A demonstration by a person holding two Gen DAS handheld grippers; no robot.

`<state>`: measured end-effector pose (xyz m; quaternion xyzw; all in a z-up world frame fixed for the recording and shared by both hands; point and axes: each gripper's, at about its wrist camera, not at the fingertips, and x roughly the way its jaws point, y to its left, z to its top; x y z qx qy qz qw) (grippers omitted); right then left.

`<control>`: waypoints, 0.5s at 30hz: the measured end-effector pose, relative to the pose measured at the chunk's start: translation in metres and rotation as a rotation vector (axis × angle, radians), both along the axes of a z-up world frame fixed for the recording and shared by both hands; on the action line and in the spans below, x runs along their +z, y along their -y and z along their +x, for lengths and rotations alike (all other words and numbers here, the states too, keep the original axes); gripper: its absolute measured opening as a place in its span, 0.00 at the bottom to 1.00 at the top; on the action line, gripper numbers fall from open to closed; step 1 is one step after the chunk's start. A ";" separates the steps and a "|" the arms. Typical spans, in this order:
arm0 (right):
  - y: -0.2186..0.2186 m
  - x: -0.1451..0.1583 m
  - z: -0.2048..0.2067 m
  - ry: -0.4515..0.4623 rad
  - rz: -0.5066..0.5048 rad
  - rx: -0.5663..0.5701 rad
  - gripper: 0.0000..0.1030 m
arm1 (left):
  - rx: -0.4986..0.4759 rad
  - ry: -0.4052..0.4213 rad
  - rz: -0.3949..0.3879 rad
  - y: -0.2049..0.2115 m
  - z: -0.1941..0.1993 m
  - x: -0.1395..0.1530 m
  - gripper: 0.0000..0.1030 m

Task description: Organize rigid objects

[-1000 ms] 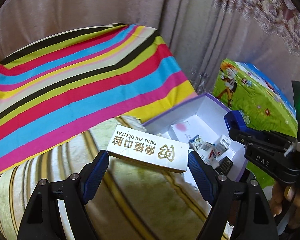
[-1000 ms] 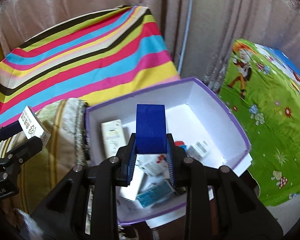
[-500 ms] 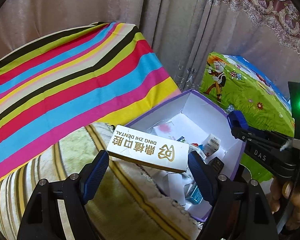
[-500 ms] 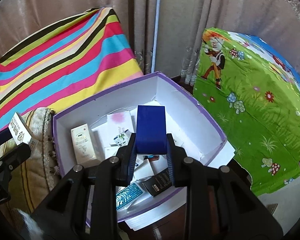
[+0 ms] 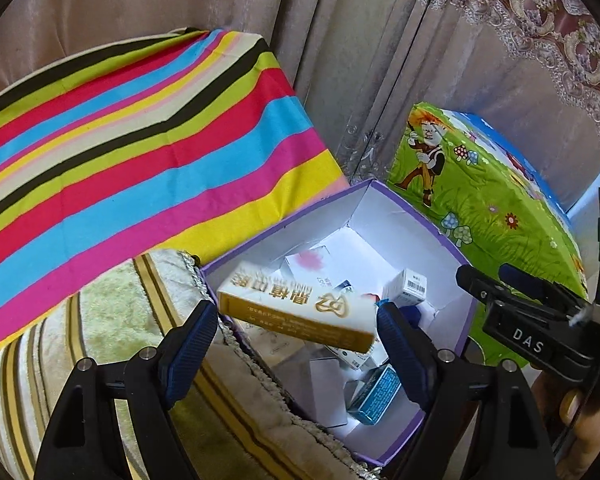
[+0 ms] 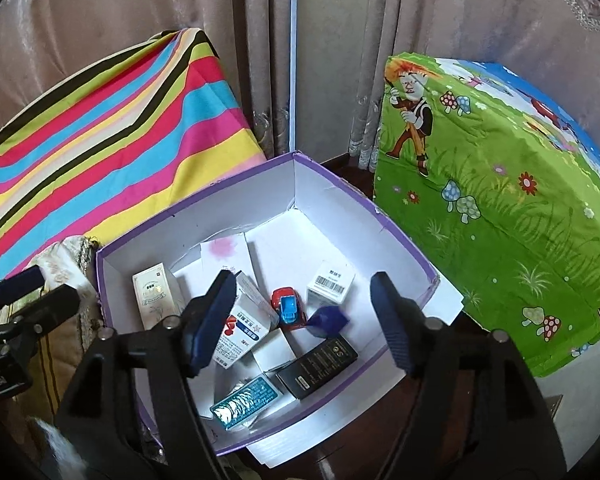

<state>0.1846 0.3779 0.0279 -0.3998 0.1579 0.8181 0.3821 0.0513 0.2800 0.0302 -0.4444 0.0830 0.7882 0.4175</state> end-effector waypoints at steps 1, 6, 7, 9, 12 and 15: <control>0.001 0.000 0.000 0.000 0.001 -0.003 0.74 | -0.002 0.005 -0.001 -0.001 0.000 0.000 0.80; 0.006 0.002 -0.004 0.003 -0.010 0.010 0.78 | 0.004 0.055 -0.007 0.006 0.000 -0.003 0.80; 0.009 0.002 -0.006 0.005 -0.010 0.018 0.79 | 0.007 0.066 -0.008 0.008 0.001 -0.004 0.80; 0.014 0.003 -0.007 0.008 -0.015 0.032 0.80 | 0.022 0.088 -0.007 0.019 0.004 -0.005 0.81; 0.020 0.002 -0.006 0.001 -0.032 0.039 0.81 | 0.035 0.104 -0.002 0.035 0.009 -0.006 0.81; 0.026 0.001 -0.005 0.007 -0.025 0.039 0.84 | 0.036 0.095 -0.001 0.045 0.016 -0.005 0.83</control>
